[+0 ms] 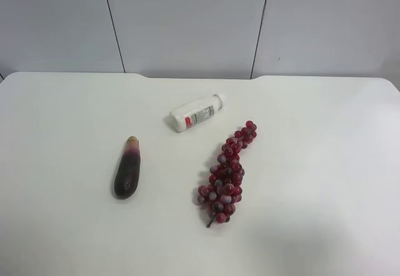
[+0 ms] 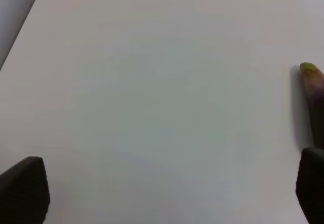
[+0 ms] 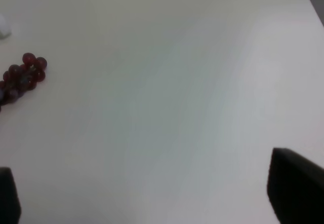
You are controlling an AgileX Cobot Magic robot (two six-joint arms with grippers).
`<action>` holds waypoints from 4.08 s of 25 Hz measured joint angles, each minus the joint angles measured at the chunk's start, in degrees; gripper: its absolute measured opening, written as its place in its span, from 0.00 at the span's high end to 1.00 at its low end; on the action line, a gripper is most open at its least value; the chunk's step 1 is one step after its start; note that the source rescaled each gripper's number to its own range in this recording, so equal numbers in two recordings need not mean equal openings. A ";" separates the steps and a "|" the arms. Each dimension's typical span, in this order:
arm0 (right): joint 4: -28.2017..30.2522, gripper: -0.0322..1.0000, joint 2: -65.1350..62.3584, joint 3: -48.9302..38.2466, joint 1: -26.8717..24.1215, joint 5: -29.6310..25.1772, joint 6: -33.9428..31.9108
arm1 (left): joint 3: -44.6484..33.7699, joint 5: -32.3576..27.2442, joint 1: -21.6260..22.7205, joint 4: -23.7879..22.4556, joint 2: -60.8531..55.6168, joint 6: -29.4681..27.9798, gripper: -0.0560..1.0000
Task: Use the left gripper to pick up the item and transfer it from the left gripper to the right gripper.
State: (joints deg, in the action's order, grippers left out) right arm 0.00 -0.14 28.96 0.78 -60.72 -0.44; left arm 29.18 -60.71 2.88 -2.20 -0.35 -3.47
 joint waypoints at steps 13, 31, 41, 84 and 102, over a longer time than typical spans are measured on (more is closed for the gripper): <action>0.00 0.04 0.00 0.00 0.00 0.00 0.00 | 0.00 0.00 0.00 0.00 0.00 0.00 0.00; 0.00 0.04 0.00 0.00 0.00 0.00 0.00 | 2.68 -0.08 0.00 0.23 5.67 0.00 0.00; 0.00 0.04 0.00 0.00 0.00 0.00 0.00 | 16.77 -5.07 0.00 1.84 38.56 -0.05 0.00; 0.00 0.04 0.00 0.00 0.00 0.00 0.00 | 23.86 21.59 -26.14 18.27 104.16 -16.65 0.00; 0.00 0.04 0.00 0.00 0.00 0.00 0.00 | 23.97 27.55 -26.14 20.14 109.58 -13.88 0.00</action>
State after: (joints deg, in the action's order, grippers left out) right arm 0.00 -0.14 28.96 0.78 -60.72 -0.44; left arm 53.15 -33.17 -23.26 17.94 109.23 -17.35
